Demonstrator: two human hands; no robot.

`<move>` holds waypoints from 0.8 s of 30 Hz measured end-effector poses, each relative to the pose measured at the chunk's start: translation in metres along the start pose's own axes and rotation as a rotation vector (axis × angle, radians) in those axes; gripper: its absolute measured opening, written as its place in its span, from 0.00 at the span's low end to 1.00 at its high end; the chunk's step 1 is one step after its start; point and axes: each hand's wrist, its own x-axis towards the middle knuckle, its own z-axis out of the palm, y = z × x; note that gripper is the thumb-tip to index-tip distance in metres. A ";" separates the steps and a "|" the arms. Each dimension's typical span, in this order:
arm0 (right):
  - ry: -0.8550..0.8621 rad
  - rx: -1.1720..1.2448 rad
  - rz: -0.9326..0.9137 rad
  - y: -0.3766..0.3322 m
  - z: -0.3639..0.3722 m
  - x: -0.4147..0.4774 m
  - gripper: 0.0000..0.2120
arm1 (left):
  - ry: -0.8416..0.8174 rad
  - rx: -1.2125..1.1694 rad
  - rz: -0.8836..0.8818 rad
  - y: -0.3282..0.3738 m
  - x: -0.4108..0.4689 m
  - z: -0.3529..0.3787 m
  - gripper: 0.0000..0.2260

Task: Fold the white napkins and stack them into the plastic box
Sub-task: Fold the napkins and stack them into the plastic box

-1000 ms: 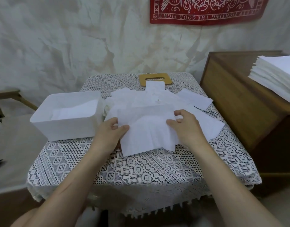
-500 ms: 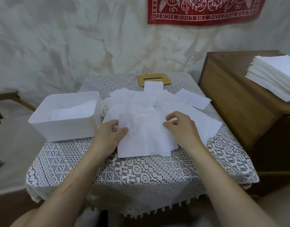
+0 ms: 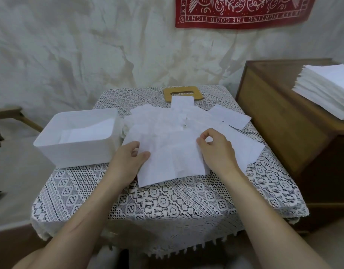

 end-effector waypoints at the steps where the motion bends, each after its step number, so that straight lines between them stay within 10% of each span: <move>1: -0.002 0.003 0.001 0.000 0.000 0.000 0.07 | 0.000 0.006 0.007 0.000 -0.001 0.000 0.04; 24: 0.000 0.050 0.037 -0.009 0.007 0.017 0.06 | 0.027 0.221 0.045 -0.012 0.012 -0.005 0.06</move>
